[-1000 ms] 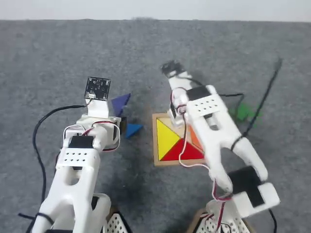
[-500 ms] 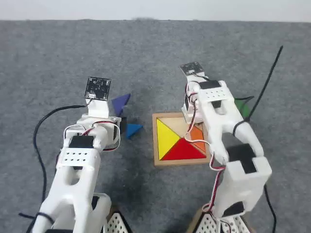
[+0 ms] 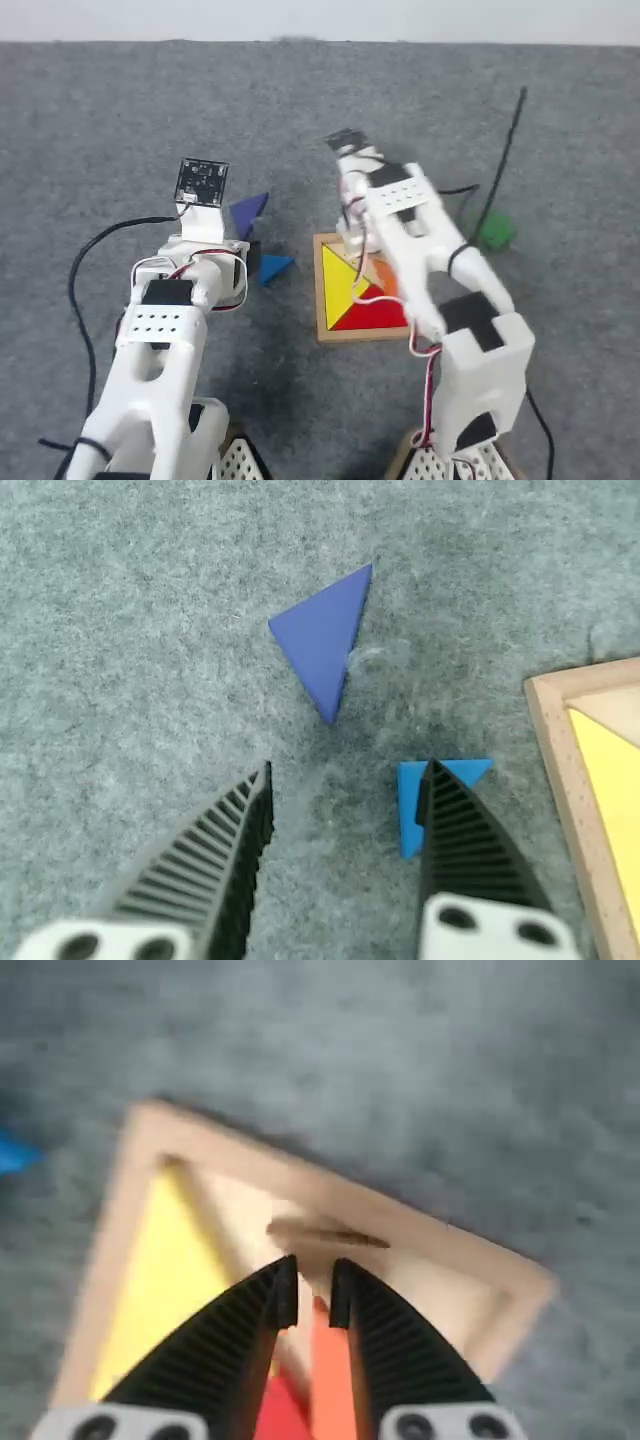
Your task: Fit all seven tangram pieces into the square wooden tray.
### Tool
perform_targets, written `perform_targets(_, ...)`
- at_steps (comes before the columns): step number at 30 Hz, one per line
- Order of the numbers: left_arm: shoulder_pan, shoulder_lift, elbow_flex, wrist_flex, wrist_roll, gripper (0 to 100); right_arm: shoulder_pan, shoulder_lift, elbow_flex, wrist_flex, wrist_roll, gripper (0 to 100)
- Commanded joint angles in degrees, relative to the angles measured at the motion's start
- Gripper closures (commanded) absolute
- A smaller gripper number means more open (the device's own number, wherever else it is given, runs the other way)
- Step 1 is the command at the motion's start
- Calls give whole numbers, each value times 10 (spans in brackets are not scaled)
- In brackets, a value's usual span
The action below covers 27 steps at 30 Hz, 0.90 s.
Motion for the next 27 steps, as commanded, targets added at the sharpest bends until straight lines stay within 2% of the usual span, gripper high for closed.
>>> perform_targets(1, 2, -18, -5, -18, 6, 776, -44, 8, -2, 0, 1, 914)
perform_targets(8, 2, -18, -5, -18, 6, 776, -80, -19, -8, -2, 2, 914)
perform_targets(13, 2, -18, -5, -18, 6, 776, -76, -111, 17, 5, 11, 915)
perform_targets(17, 2, -18, -5, -18, 4, 776, -54, -203, 115, -11, 11, 914)
perform_targets(21, 2, -18, -5, -18, -7, 776, -15, -245, 237, -79, 14, 914)
perform_targets(27, 2, -18, -5, -18, -6, 776, 47, -215, 261, -99, 14, 914)
